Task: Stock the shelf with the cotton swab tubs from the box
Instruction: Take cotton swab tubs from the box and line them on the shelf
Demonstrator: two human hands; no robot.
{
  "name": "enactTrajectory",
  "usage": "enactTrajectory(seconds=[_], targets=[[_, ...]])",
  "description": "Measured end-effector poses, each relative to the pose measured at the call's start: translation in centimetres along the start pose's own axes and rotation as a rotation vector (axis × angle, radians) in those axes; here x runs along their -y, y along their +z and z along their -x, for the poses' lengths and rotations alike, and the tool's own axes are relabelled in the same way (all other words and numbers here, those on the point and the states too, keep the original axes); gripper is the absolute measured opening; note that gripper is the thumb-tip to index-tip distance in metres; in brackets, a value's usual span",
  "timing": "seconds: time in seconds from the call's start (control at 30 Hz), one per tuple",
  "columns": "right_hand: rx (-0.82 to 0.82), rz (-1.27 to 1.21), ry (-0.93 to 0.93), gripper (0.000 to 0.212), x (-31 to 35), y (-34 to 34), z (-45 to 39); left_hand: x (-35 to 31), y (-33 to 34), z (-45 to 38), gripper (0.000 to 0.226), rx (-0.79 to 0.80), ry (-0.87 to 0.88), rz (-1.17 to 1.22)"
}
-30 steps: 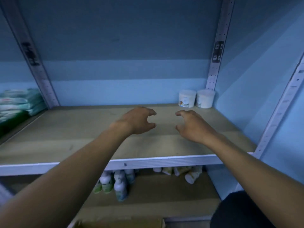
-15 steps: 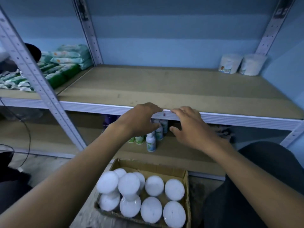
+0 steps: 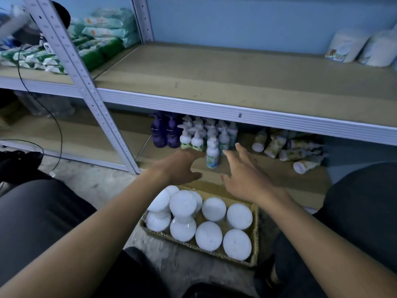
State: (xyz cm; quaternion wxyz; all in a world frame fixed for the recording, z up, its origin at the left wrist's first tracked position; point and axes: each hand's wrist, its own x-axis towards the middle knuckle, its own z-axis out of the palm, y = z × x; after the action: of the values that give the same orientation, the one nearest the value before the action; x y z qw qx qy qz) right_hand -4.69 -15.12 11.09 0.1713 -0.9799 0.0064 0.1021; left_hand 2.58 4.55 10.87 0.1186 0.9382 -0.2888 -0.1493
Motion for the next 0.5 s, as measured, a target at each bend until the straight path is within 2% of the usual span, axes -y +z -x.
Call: enactTrajectory(seconds=[0.23, 0.5], targets=[[0.106, 0.018, -0.021, 0.072, 1.3, 3.2, -1.5, 2.7, 2.3, 1.1, 0.066, 0.020, -0.106, -0.019], [0.194, 0.040, -0.050, 0.073, 3.0, 5.7, -3.5, 5.6, 4.3, 1.4, 0.069, 0.118, -0.191, 0.045]])
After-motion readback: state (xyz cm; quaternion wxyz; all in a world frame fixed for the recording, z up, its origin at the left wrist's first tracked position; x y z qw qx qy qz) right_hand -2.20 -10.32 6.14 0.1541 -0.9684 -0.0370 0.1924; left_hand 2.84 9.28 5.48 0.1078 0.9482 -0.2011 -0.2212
